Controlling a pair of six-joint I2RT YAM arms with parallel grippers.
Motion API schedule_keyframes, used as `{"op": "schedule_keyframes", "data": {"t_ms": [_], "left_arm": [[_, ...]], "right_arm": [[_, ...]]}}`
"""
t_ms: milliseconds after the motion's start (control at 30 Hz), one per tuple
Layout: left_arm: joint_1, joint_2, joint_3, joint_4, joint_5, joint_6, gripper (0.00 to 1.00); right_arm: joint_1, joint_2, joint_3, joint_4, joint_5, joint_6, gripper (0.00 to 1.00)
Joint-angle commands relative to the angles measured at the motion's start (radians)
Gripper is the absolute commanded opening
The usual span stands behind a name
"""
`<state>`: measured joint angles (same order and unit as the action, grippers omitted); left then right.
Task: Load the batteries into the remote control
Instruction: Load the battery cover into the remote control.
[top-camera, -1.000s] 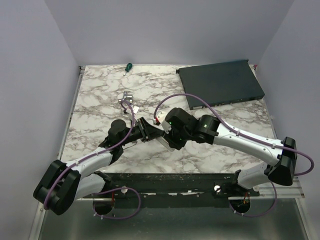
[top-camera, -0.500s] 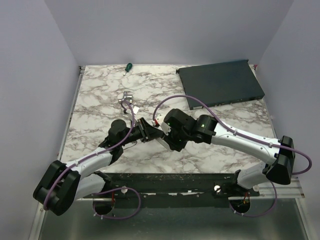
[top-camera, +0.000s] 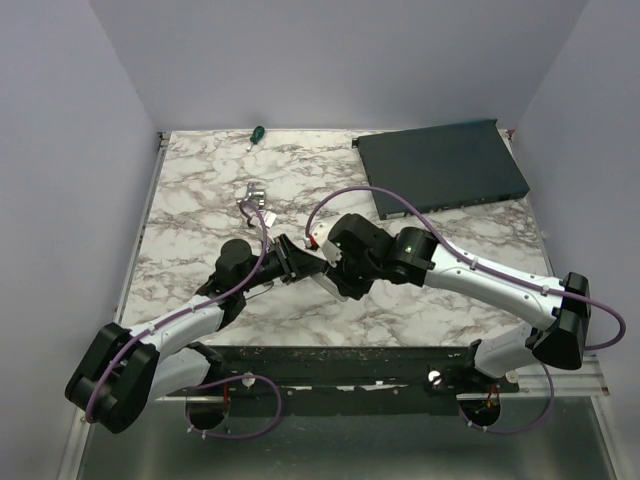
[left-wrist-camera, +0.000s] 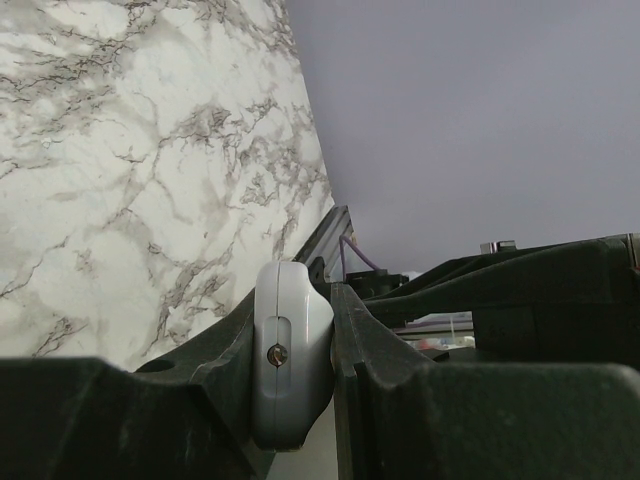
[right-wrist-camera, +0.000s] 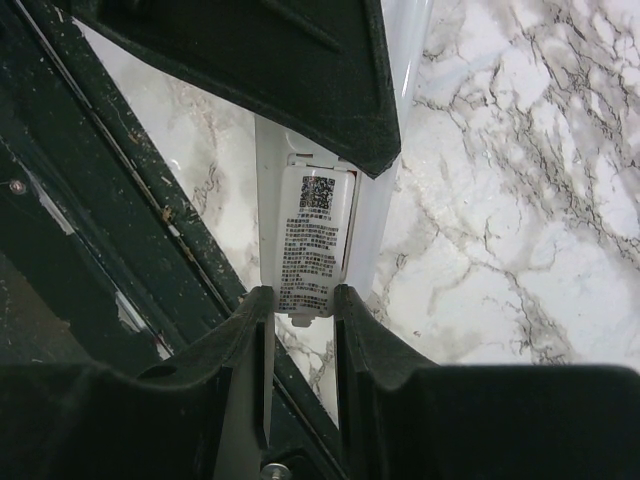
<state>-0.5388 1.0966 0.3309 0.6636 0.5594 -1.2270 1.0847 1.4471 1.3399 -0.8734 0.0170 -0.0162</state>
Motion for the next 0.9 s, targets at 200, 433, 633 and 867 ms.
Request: {"op": "schedule_keyframes", "data": {"t_ms": [200,433,633,867], "left_arm": [[-0.009,-0.014,0.018,0.023,0.014,0.027,0.00],[-0.009,-0.014,0.019,0.019,0.011,0.032,0.00],[-0.010,-0.012,0.025,0.017,0.013,0.037,0.00],[-0.009,-0.012,0.017,0.016,0.007,0.035,0.00]], "right_arm": [[0.003,-0.031,0.036,0.036,0.039,-0.020,0.09],[0.004,-0.046,0.038,0.027,0.039,-0.018,0.07],[0.003,-0.046,0.031,0.028,0.037,-0.018,0.07],[0.004,-0.045,0.030,-0.004,0.033,-0.018,0.07]]}}
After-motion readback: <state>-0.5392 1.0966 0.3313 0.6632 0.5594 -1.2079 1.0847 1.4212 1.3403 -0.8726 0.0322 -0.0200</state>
